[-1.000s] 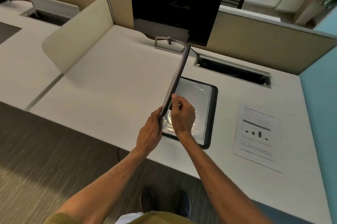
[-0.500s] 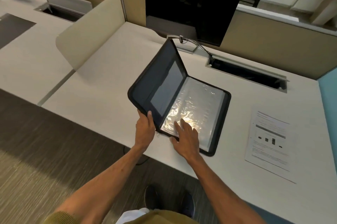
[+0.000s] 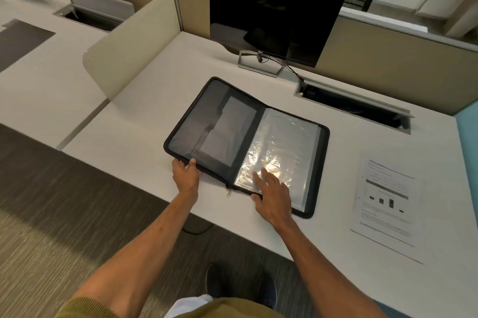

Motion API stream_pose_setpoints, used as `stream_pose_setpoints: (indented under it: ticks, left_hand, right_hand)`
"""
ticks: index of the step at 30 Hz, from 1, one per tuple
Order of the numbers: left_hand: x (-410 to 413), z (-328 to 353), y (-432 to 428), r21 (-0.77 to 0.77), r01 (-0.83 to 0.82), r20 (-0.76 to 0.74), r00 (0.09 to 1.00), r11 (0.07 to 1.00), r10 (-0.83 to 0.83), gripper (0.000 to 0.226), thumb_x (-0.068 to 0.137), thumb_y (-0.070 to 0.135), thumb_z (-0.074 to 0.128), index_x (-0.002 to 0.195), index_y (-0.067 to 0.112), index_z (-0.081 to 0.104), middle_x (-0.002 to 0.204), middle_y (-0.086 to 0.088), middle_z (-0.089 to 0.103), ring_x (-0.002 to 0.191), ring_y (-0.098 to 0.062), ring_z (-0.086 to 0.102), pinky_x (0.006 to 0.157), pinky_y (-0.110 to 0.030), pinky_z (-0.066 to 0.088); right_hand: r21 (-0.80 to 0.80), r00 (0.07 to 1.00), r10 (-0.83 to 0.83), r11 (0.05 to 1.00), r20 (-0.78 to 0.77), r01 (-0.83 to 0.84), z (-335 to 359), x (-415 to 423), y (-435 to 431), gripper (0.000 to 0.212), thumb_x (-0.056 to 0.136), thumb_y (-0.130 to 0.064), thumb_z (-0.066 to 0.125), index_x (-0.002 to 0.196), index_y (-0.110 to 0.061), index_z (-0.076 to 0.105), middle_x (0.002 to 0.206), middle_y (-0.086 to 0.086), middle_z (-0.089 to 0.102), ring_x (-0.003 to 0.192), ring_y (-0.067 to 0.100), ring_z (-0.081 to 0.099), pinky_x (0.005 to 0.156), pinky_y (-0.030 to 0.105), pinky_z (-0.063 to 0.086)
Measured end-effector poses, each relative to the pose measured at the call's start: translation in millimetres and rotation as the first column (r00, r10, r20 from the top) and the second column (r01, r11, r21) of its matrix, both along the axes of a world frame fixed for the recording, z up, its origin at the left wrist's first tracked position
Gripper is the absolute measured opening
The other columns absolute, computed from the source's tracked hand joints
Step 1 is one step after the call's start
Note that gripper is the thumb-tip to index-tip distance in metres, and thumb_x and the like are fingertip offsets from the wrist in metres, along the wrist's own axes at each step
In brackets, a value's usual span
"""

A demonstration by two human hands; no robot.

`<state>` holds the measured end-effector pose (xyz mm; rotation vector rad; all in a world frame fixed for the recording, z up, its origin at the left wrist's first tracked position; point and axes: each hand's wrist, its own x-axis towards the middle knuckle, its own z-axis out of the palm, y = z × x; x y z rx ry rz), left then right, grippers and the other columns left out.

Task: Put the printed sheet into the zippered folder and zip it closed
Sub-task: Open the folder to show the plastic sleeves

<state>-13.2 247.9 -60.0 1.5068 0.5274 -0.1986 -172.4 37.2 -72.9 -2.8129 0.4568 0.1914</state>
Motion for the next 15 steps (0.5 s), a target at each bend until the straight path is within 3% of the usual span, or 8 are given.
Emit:
stream_pose_setpoints:
  ticks: [3,6,10,15]
  left_hand:
    - [7,-1,6,-0.260,-0.127,-0.235,0.970,0.957,0.065,0.032,0.107,0.005,0.062,0.138,-0.001,0.061,0.106,-0.012,0.069,0.111,-0.029,0.068,0.105,-0.045,0.058]
    - [9,0,9,-0.371,-0.210,-0.358,0.931,0.905,0.069,0.040,0.105,0.006,0.065,0.144,0.000,0.059,0.108,-0.008,0.070,0.117,-0.026,0.065,0.105,-0.039,0.055]
    - [8,-2,13,-0.374,-0.165,-0.358,0.933,0.913,0.022,0.037,0.102,0.010,0.070,0.137,-0.001,0.062,0.103,-0.006,0.069,0.117,-0.027,0.063,0.099,-0.037,0.055]
    - [3,-3,10,-0.197,0.047,-0.351,0.929,0.979,-0.115,0.037,0.102,0.035,0.072,0.118,0.002,0.066,0.113,-0.021,0.073,0.103,-0.033,0.075,0.096,-0.046,0.063]
  right_hand:
    - [0.014,1.000,0.000,1.000,0.014,0.000,-4,-2,-1,0.072,0.105,-0.045,0.057,0.167,-0.033,0.023,0.176,0.000,0.015,0.162,0.025,0.017,0.127,0.055,0.020]
    - [0.028,1.000,-0.004,1.000,0.021,0.003,-7,-4,-2,0.072,0.106,-0.044,0.055,0.168,-0.034,0.020,0.177,-0.002,0.011,0.163,0.022,0.013,0.128,0.054,0.017]
    - [0.031,1.000,-0.007,1.000,0.013,0.007,-9,-4,-2,0.072,0.106,-0.045,0.054,0.168,-0.034,0.019,0.177,-0.002,0.011,0.163,0.022,0.013,0.128,0.054,0.017]
    - [0.043,1.000,-0.010,0.999,0.020,0.010,-7,-2,-2,0.072,0.106,-0.046,0.055,0.167,-0.033,0.021,0.177,-0.001,0.012,0.163,0.023,0.014,0.128,0.053,0.017]
